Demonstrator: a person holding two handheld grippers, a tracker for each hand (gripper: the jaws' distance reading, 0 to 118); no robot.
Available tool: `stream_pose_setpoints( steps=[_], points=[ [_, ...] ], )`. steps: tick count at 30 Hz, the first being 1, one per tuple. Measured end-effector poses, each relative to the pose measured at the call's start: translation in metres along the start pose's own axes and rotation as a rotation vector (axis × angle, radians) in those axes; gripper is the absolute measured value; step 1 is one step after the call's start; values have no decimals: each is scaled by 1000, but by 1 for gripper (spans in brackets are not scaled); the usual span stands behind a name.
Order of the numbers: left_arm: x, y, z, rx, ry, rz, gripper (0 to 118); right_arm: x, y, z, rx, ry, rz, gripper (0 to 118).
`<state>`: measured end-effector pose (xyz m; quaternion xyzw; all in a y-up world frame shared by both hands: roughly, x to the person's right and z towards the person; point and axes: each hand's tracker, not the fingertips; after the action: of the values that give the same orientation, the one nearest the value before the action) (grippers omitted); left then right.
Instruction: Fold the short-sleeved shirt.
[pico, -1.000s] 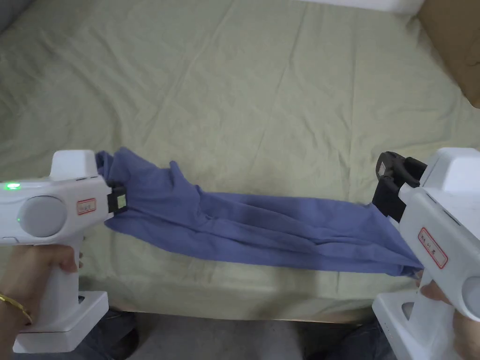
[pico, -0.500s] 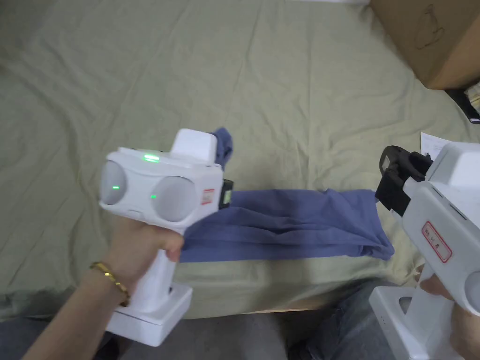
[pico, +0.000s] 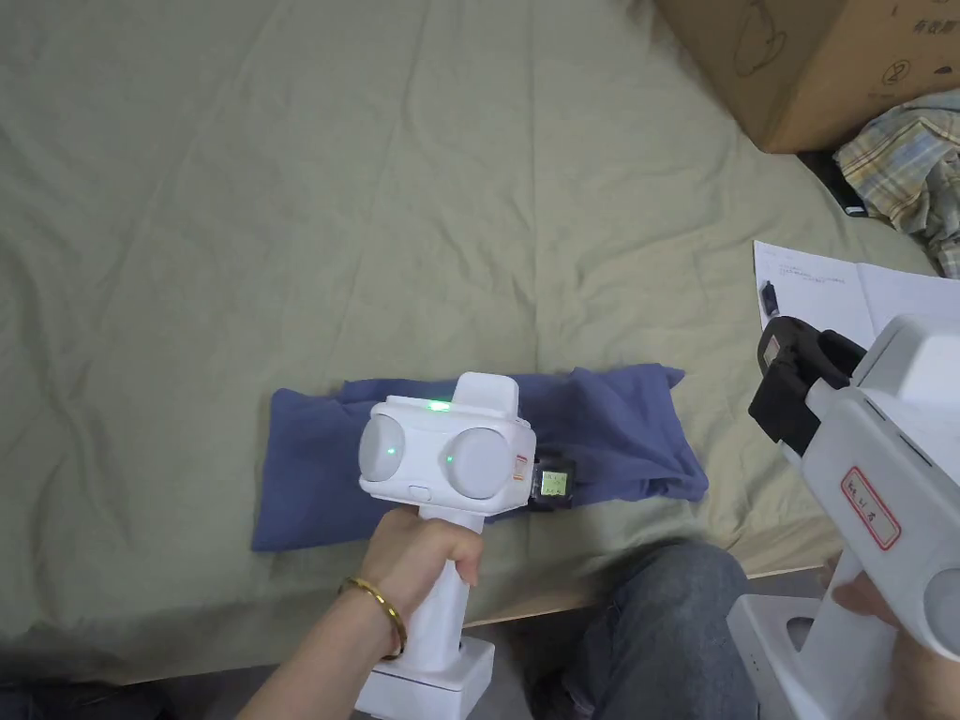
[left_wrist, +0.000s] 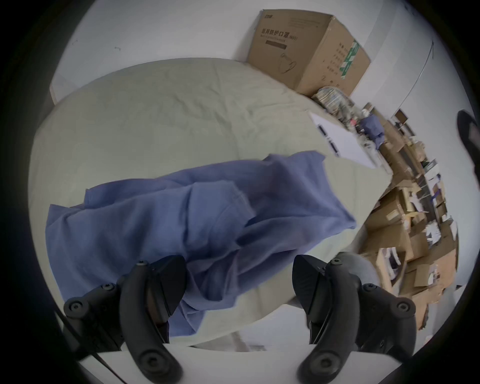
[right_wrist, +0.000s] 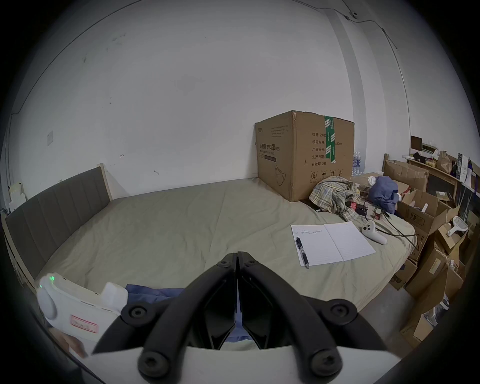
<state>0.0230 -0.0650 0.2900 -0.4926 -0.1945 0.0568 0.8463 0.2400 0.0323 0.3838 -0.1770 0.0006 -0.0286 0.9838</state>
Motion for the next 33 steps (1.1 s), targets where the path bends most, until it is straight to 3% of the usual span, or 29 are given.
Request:
stream_pose_setpoints(
  steps=[2, 4, 8, 10, 15, 25, 27, 31, 33],
  points=[
    [-8, 8, 25, 104, -50, 23, 81, 1, 0, 0, 1, 2, 0, 0],
    [-21, 21, 58, 231, -20, 41, 65, 1, 0, -2, 0, 7, 2, 0],
    [-41, 34, 111, 405, 111, 29, 6, -2, 1, -2, 8, 19, 0, 0],
    [-50, 32, 110, 401, 186, 18, 0, -3, 2, -3, 10, 30, -3, 0],
    [-54, 0, 66, 256, 122, 98, 0, -7, 0, -3, 5, 40, 1, 0],
    [15, -42, -45, -43, 37, -17, 0, 7, 0, 11, -22, 7, 32, 0],
    [24, -40, -44, -31, 44, -10, 0, 9, -1, 13, -24, -2, 31, 0],
    [17, -19, -11, 65, -134, 74, 0, 8, -1, 12, -31, -2, 25, 0],
    [5, -4, 25, 205, -176, 118, 16, 4, 0, 12, -24, 5, 24, 0]
  ],
)
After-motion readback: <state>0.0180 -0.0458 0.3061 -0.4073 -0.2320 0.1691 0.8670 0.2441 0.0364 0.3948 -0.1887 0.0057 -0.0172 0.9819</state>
